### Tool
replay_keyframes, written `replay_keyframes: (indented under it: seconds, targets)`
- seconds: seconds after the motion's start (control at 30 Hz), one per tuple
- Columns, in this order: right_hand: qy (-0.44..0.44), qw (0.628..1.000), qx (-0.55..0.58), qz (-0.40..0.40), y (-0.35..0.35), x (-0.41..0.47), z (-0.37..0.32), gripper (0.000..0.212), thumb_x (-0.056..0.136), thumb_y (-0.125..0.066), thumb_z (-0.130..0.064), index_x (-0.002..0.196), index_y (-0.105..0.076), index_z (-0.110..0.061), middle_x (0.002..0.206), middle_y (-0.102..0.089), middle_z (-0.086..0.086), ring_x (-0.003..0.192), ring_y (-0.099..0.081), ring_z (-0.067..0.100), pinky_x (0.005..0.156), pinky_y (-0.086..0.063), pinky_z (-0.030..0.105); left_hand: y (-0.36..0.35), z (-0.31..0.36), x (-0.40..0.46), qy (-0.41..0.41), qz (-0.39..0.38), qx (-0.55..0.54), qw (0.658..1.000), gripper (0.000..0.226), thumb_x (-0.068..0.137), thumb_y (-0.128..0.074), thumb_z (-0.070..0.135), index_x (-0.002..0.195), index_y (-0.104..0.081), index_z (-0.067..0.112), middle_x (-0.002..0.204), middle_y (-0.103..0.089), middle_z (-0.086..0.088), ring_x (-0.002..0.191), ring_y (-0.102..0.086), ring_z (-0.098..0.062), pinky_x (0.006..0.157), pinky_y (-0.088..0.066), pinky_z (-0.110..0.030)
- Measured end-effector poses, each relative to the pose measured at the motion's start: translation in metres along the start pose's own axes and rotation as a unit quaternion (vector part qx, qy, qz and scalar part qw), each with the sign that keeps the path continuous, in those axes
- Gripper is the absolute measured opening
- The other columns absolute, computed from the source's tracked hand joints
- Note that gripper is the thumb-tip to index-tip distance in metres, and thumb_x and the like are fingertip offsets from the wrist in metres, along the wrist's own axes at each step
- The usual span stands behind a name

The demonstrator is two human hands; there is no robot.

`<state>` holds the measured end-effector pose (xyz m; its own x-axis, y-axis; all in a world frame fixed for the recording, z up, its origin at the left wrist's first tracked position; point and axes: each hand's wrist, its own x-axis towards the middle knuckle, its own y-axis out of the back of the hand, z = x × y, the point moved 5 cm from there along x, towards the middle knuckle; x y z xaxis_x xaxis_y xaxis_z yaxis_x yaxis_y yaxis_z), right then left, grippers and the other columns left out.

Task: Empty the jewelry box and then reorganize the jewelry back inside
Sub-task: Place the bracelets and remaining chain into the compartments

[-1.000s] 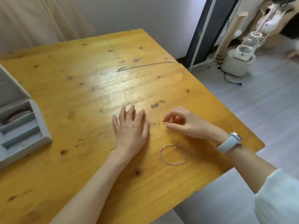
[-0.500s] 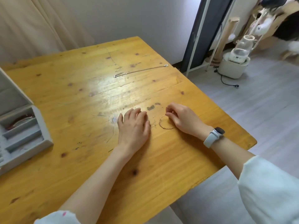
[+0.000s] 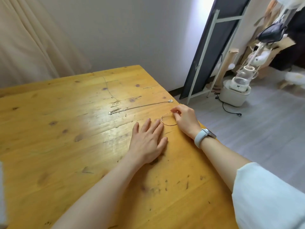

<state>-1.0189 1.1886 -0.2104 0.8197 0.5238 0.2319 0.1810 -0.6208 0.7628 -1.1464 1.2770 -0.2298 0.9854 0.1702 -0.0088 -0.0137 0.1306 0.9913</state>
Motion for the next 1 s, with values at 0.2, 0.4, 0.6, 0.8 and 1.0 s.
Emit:
replay_keyframes:
  seconds: [0.2, 0.4, 0.6, 0.8, 1.0]
  targets:
    - [0.005, 1.000, 0.019, 0.024, -0.007, 0.027, 0.005, 0.015, 0.088, -0.054, -0.008, 0.096, -0.067, -0.007, 0.103, -0.067, 0.011, 0.094, -0.059, 0.025, 0.085, -0.043, 0.029, -0.001, -0.008, 0.036, 0.001, -0.006, -0.005, 1.000, 0.058, 0.093, -0.016, 0.053, 0.146, -0.002, 0.032, 0.155, 0.002, 0.011, 0.142, 0.006, -0.016, 0.112, 0.002, -0.052]
    - [0.040, 0.999, 0.011, 0.012, -0.010, 0.031, 0.003, 0.027, 0.087, -0.047, 0.001, 0.104, -0.067, -0.005, 0.114, -0.064, 0.011, 0.108, -0.053, 0.025, 0.097, -0.036, 0.030, -0.002, -0.018, 0.044, 0.065, 0.024, -0.028, 0.997, 0.059, 0.093, -0.016, 0.052, 0.146, -0.009, 0.027, 0.155, -0.003, 0.008, 0.142, 0.006, -0.015, 0.113, 0.004, -0.049]
    - [0.090, 0.993, -0.071, -0.020, -0.011, 0.011, 0.005, 0.031, 0.084, -0.047, -0.003, 0.110, -0.065, -0.007, 0.121, -0.061, 0.007, 0.118, -0.049, 0.022, 0.103, -0.036, 0.041, -0.001, -0.018, 0.042, 0.084, 0.044, -0.032, 0.995, 0.058, 0.093, -0.019, 0.053, 0.145, -0.015, 0.028, 0.155, -0.010, 0.007, 0.143, 0.000, -0.017, 0.114, 0.001, -0.047]
    - [0.124, 0.983, -0.126, -0.042, -0.014, 0.002, 0.000, 0.038, 0.088, -0.044, -0.003, 0.125, -0.052, -0.004, 0.137, -0.047, 0.011, 0.132, -0.037, 0.023, 0.111, -0.021, 0.029, -0.001, -0.018, 0.041, 0.091, 0.049, -0.032, 0.994, 0.058, 0.093, -0.021, 0.052, 0.145, -0.017, 0.026, 0.154, -0.013, 0.005, 0.143, -0.003, -0.018, 0.114, 0.000, -0.047]
    - [0.102, 0.980, -0.170, 0.001, -0.013, -0.009, -0.011, 0.037, 0.085, -0.046, 0.001, 0.122, -0.053, -0.001, 0.129, -0.052, 0.019, 0.124, -0.045, 0.031, 0.108, -0.030, 0.038, 0.008, -0.017, 0.034, 0.126, 0.087, -0.031, 0.988, 0.051, 0.095, -0.025, 0.040, 0.140, -0.028, 0.017, 0.152, -0.022, -0.003, 0.140, -0.015, -0.021, 0.113, -0.010, -0.045]
